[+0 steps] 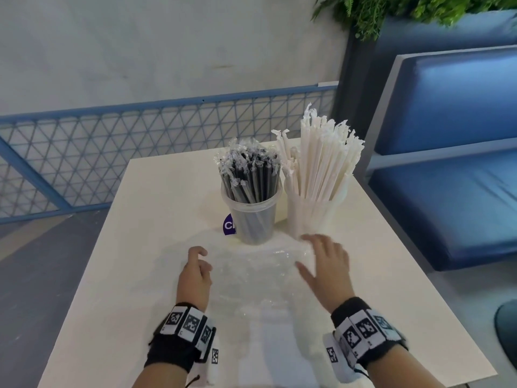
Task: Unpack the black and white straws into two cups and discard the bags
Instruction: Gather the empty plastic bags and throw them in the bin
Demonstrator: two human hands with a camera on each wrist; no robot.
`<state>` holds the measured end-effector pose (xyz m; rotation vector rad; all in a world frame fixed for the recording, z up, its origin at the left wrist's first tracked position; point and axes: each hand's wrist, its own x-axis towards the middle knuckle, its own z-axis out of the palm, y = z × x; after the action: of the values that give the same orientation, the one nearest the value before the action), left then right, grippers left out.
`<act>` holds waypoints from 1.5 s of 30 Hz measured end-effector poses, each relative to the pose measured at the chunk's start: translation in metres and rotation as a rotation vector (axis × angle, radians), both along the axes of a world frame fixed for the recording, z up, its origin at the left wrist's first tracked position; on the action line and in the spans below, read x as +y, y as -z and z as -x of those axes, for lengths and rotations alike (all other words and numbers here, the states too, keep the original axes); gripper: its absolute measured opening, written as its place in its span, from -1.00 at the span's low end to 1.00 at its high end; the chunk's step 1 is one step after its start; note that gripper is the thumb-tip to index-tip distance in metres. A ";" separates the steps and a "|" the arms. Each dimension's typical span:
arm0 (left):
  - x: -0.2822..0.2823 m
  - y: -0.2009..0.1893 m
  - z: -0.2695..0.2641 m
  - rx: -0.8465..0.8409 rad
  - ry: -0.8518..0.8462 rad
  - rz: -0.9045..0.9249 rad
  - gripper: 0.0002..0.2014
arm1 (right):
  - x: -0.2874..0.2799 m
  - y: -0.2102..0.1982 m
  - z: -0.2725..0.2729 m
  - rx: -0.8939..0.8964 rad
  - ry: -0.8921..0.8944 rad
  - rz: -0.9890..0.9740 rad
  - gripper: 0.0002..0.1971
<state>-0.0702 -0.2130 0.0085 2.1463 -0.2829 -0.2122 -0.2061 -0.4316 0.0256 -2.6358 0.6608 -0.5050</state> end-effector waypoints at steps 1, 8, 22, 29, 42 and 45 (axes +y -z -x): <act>-0.001 0.001 -0.002 0.015 0.023 -0.013 -0.64 | 0.010 0.004 -0.001 0.125 -0.070 0.065 -0.42; -0.022 -0.017 -0.018 0.378 0.088 0.080 -0.85 | 0.026 0.053 -0.001 0.851 -0.288 0.011 -0.01; -0.031 -0.033 -0.022 -0.350 -0.088 -0.428 -0.49 | 0.013 0.050 -0.006 0.947 -0.195 -0.175 -0.03; -0.064 0.011 0.038 0.068 0.678 -0.949 -0.03 | 0.016 0.051 -0.011 0.984 -0.175 -0.194 0.00; -0.023 0.029 0.007 0.195 0.528 -0.969 0.42 | -0.025 0.045 0.013 1.015 -0.203 -0.232 0.33; -0.019 0.028 0.005 0.195 0.515 -0.994 0.43 | -0.030 0.045 0.019 1.004 -0.201 -0.232 0.34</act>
<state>-0.0749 -0.2320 -0.0194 2.9438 -0.7262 -1.0285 -0.2247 -0.4611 -0.0191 -2.5509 0.6332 0.9592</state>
